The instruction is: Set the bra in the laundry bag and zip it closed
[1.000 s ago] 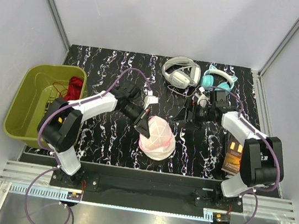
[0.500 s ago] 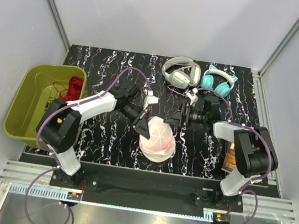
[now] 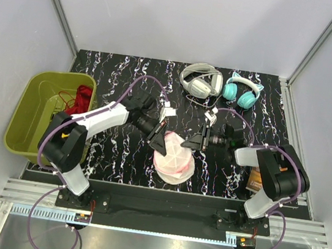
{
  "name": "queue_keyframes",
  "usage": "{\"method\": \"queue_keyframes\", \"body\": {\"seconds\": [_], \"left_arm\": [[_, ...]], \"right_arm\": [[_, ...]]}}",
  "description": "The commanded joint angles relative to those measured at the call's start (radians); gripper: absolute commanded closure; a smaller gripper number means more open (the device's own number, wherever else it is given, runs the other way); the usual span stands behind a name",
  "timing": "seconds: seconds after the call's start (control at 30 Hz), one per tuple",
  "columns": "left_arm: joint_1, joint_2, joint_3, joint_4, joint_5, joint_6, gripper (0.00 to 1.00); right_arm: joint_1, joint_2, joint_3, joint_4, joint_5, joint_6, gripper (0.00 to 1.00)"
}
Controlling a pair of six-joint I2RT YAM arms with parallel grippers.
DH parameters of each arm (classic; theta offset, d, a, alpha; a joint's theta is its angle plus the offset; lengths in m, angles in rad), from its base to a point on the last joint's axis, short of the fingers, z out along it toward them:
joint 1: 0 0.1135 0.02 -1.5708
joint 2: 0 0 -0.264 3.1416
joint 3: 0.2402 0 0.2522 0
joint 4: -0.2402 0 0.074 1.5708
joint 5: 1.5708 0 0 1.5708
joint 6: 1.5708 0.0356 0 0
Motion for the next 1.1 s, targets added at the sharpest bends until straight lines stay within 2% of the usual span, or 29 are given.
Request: {"method": "queue_keyframes", "body": {"seconds": [0.0,0.03,0.07,0.17,0.2,0.23,0.3,0.33,0.37,0.5,0.63,0.73,0.77,0.8,0.97,1.07], "left_arm": [[0.004,-0.08,0.057,0.025,-0.122,-0.021,0.64],[0.004,-0.091,0.068,0.044,-0.191,-0.051,0.62],[0.004,-0.117,0.07,0.058,-0.219,-0.067,0.58],[0.009,-0.175,0.079,0.113,-0.389,-0.172,0.48],[0.01,-0.191,0.081,0.117,-0.424,-0.199,0.4],[0.013,-0.203,0.082,0.119,-0.542,-0.272,0.34],[0.015,-0.24,0.073,0.124,-0.615,-0.333,0.31],[0.015,-0.264,0.053,0.121,-0.647,-0.407,0.2],[0.015,-0.278,0.038,0.122,-0.665,-0.442,0.18],[0.009,-0.35,-0.074,0.134,-0.689,-0.645,0.16],[-0.086,-0.448,-0.195,0.137,-0.733,-0.791,0.16],[-0.137,-0.491,-0.269,0.183,-0.722,-0.915,0.11],[-0.155,-0.499,-0.28,0.193,-0.738,-0.938,0.03],[-0.18,-0.504,-0.295,0.218,-0.767,-0.978,0.01],[-0.203,-0.432,-0.329,0.387,-0.704,-1.078,0.01],[-0.23,-0.334,-0.282,0.419,-0.707,-1.081,0.01]], "right_arm": [[0.006,-0.15,-0.007,-0.014,0.034,0.024,0.72],[0.006,-0.166,-0.009,-0.042,0.04,0.032,0.78],[0.006,-0.2,-0.007,-0.069,0.066,0.033,0.93],[0.004,-0.26,0.003,-0.201,0.141,0.021,1.0],[0.004,-0.271,0.007,-0.239,0.161,0.018,1.0],[0.004,-0.28,0.008,-0.293,0.199,0.035,1.0],[0.003,-0.297,0.007,-0.37,0.252,0.087,1.0],[0.004,-0.302,0.005,-0.39,0.3,0.105,1.0],[0.003,-0.315,0.002,-0.405,0.324,0.127,1.0],[0.003,-0.363,-0.03,-0.422,0.436,0.329,1.0],[0.003,-0.447,-0.079,-0.436,0.555,0.481,1.0],[0.003,-0.511,-0.118,-0.467,0.618,0.565,1.0],[0.001,-0.527,-0.127,-0.47,0.629,0.582,1.0],[0.001,-0.541,-0.141,-0.496,0.655,0.605,1.0],[0.004,-0.682,-0.181,-0.611,0.732,0.691,1.0],[0.003,-0.72,-0.197,-0.629,0.738,0.708,1.0]]}}
